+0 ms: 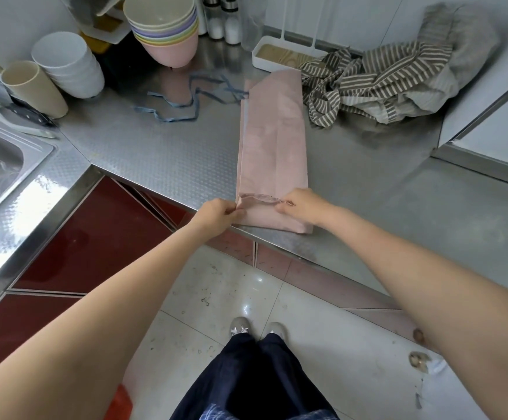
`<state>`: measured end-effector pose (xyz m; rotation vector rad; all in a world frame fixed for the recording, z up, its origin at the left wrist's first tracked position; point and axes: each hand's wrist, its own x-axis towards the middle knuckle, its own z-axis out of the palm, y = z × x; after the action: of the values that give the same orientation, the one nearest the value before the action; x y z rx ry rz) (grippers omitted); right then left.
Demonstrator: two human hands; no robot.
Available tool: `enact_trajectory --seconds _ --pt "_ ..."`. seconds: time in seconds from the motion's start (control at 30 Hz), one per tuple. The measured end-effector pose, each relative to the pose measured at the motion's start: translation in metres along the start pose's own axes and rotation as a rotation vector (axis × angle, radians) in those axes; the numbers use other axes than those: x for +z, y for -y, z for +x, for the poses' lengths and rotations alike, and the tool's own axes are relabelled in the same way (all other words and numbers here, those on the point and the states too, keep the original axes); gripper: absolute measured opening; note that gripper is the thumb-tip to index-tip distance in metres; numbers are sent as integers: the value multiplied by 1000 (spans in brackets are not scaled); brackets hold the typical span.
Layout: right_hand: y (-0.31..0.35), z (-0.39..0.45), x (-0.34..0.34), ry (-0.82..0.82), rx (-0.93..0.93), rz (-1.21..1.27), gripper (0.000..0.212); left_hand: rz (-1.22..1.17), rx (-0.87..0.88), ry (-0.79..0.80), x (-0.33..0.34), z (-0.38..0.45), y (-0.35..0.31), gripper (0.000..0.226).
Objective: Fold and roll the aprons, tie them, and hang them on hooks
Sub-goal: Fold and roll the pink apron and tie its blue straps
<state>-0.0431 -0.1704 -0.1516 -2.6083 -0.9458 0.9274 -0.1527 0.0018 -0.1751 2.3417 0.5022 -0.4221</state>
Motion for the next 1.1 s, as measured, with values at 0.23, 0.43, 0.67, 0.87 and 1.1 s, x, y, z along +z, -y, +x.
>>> enact_trajectory --seconds 0.23,0.43,0.67,0.87,1.1 --pt "-7 8 8 36 216 282 36 66 -179 55 -4 17 -12 47" --pt "-11 17 13 -98 279 247 44 77 -276 22 -4 18 -22 52" --pt "-3 29 8 -39 336 207 42 726 545 -177 16 4 -26 59" --pt "-10 29 6 -14 371 400 25 909 387 113 32 9 -11 72" --pt "-17 26 -5 36 396 483 20 898 292 121 28 13 -17 72"
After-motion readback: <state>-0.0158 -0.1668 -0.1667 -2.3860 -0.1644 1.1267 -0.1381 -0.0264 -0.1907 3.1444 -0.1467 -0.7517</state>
